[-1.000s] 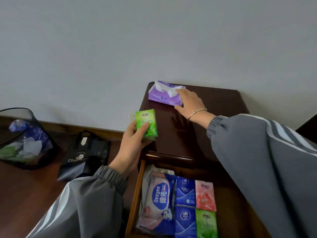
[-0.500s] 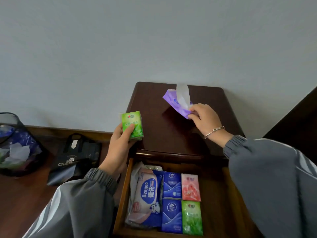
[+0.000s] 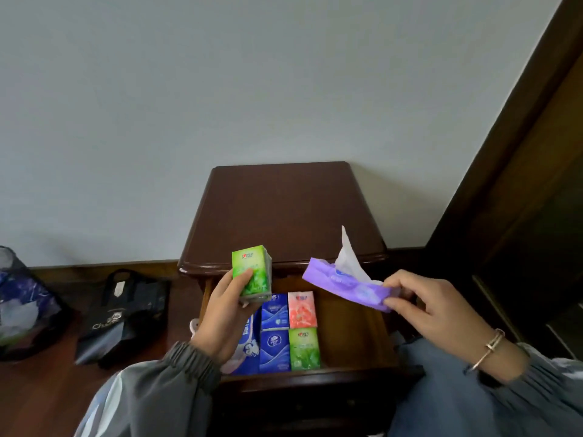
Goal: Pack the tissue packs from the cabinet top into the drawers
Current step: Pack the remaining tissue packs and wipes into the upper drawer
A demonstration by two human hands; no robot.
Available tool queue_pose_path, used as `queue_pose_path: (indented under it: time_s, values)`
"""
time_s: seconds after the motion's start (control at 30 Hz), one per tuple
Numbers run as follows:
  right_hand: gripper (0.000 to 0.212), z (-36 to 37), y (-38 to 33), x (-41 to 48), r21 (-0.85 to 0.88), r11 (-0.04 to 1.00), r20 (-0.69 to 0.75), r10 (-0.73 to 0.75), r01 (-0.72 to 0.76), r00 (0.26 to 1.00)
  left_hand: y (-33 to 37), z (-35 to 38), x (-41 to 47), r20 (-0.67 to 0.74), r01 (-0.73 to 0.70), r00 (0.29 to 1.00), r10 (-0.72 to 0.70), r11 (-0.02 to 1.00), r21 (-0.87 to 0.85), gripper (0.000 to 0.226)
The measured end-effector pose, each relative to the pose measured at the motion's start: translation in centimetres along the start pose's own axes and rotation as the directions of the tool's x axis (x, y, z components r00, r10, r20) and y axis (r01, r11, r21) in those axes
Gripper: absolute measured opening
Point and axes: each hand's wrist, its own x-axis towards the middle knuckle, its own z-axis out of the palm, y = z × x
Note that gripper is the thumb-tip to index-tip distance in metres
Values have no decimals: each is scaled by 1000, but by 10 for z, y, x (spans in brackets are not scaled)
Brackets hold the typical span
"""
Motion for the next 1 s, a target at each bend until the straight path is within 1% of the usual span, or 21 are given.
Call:
queue_pose_path:
  time_s: [0.07,0.2,0.37,0.43,0.5,0.53,0.57,0.6,0.63,0.7,0.73,0.77,0.8,0.83,0.87,0.9,0.93,1.0]
  values:
    - [19,5,-1,-13,-58,998,35,24,-22,999,-5,2,-9,2,29,1000,-29,1000,-1,31]
    - [14,29,-5,-23,-248,969,53,36,-22,998,-7,5,-22,-30,68,997,-68,997,25,28]
    - [15,57,-17,-13,-385,923,55,33,-9,998,-4,-8,-29,-125,39,992,-33,998,44,25]
    - [16,63,-24,-13,-435,900,83,24,15,996,-3,-21,-31,-168,11,986,-1,998,57,23]
    - [10,67,-35,-13,-450,888,114,-53,99,992,-4,-35,-32,-234,-17,972,30,998,59,17]
    - [9,68,-40,-13,-457,879,96,-105,137,990,-4,-42,-33,-262,-29,964,48,997,77,11]
    - [13,71,-45,-13,-473,866,63,-153,164,986,-2,-45,-37,-252,-19,967,29,999,42,9]
    - [11,76,-50,-12,-494,853,68,-155,169,985,-2,-51,-39,-219,-23,975,27,999,24,13]
    - [7,82,-55,-10,-499,849,94,-146,173,985,-2,-55,-40,-206,-24,978,27,1000,18,17]
    - [16,95,-59,-6,-512,853,140,-34,101,990,-5,-64,-40,-265,-44,962,62,996,74,20]
    - [19,100,-57,-3,-548,832,152,-1,85,988,-6,-66,-40,-292,-26,956,44,998,65,21]
    - [20,103,-56,0,-561,825,167,24,75,986,-6,-66,-42,-295,-24,954,41,998,61,21]
    - [19,104,-58,2,-539,838,177,15,84,984,-5,-65,-44,-286,-21,958,34,999,50,22]
    - [16,104,-62,2,-510,851,175,-43,128,984,-3,-64,-45,-247,-12,969,14,1000,8,22]
    - [14,104,-65,2,-510,835,164,-141,206,976,-2,-66,-44,-215,-7,977,-2,999,-41,20]
    - [18,106,-67,1,-517,817,161,-201,256,966,-1,-68,-43,-227,-19,974,10,999,-41,16]
    - [23,109,-71,1,-527,790,182,-254,313,950,1,-71,-42,-271,-66,960,64,998,3,13]
    - [20,118,-81,1,-532,758,204,-318,378,926,6,-76,-39,-281,-88,957,76,996,-30,17]
